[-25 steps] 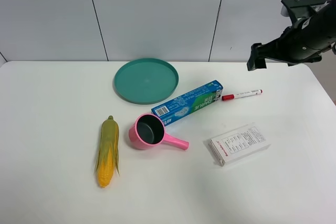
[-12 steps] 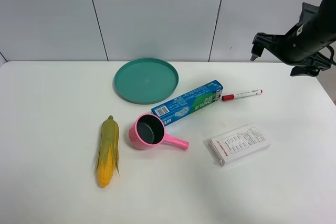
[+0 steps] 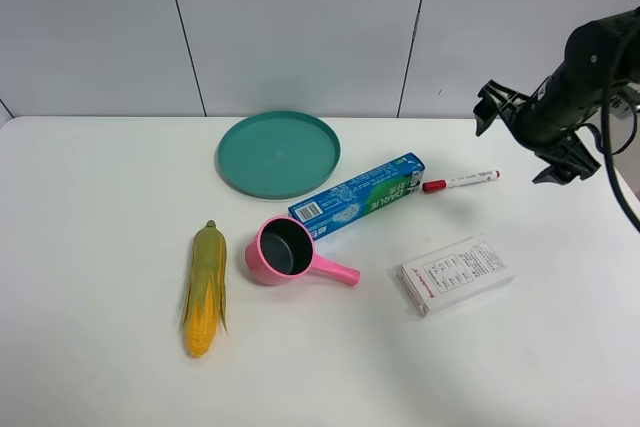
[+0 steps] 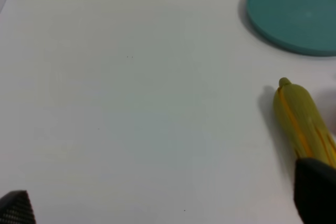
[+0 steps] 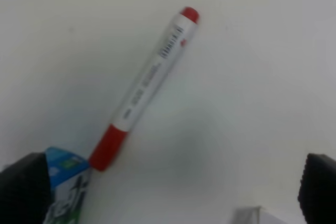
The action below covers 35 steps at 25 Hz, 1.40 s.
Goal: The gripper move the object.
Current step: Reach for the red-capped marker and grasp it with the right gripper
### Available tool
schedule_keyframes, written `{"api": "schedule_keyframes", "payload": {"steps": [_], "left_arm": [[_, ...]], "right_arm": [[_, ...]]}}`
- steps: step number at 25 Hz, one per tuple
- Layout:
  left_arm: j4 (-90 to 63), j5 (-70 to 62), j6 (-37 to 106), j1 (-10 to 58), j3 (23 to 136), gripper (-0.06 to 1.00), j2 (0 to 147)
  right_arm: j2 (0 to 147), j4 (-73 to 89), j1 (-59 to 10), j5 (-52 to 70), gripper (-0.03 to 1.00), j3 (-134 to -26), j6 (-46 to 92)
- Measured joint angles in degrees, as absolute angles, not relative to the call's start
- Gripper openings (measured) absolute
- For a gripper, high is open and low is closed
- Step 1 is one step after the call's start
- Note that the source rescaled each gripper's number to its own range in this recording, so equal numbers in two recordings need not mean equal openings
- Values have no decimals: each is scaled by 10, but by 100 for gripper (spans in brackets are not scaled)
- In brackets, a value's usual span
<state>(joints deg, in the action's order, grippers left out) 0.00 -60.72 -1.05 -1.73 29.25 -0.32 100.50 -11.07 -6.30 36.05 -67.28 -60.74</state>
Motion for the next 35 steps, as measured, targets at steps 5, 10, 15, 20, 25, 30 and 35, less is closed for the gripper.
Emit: {"api": "schedule_keyframes", "payload": {"steps": [5,10,15,20,25,30,35], "left_arm": [[0,-607,-10,-17,292,100,-3],[0,-607,-10,-17,292,100,-3],[0,-607,-10,-17,292,100,-3],[0,-607,-10,-17,292,100,-3],[0,-607,-10,-17,292,100,-3],[0,-607,-10,-17,292,100,-3],[0,-607,-10,-17,292,100,-3]], "right_arm": [[1070,-91,-63,357,93,-684,-652],[1148,-62,-63,362,92,-772,-657],[1190,-33,-63,388,92,-834,-657],[1197,-11,-63,409,92,-839,-657],[1200,13,-57,417,92,-839,-657],[1204,0,-43,418,92,-839,-669],[1217,0,-20,418,92,-839,-681]]}}
